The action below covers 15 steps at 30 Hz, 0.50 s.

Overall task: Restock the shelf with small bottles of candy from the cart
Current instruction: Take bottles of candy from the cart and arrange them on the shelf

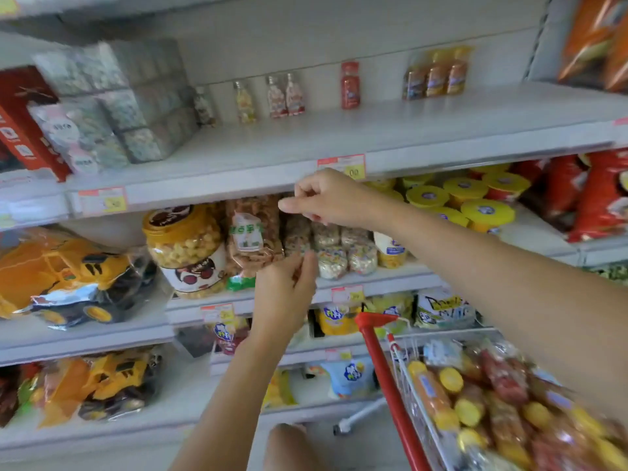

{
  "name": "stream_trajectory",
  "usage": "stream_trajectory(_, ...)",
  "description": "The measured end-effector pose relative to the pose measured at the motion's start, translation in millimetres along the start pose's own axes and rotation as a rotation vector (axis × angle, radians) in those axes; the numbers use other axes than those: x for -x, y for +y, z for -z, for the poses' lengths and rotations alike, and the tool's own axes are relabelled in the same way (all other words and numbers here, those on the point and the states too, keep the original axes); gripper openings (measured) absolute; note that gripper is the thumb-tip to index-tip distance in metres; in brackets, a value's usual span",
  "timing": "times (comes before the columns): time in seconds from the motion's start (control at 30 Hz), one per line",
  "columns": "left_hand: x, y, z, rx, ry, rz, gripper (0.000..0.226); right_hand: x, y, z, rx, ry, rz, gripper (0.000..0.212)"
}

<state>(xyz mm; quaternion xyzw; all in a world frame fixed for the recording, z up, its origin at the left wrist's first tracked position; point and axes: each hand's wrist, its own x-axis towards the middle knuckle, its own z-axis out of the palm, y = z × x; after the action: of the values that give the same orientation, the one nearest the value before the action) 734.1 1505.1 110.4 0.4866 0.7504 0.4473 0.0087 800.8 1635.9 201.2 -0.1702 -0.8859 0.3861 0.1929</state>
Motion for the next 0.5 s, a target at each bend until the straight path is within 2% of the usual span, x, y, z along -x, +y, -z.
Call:
stream_trajectory(0.13,46,9,-73,0.023,-0.326,0.057,0.045,77,71,29,0.209,-0.128,-0.234,0.034)
stream_trajectory(0.23,69,10,-127,0.012,-0.506,0.094,0.015,128,131,50,0.288,-0.222,-0.447,0.031)
stream_trajectory(0.3,77,8,-158,-0.009,-0.600,0.082,0.021,158,173,58,0.337,-0.234,-0.581,0.032)
stream_trajectory(0.37,80,11,-184,-0.058,-0.661,0.080,0.034,190,212,60,0.362,-0.217,-0.719,0.045)
stream_trajectory(0.5,75,17,-226,-0.148,-0.769,0.147,0.051,248,276,54,0.363,-0.083,-0.901,0.062)
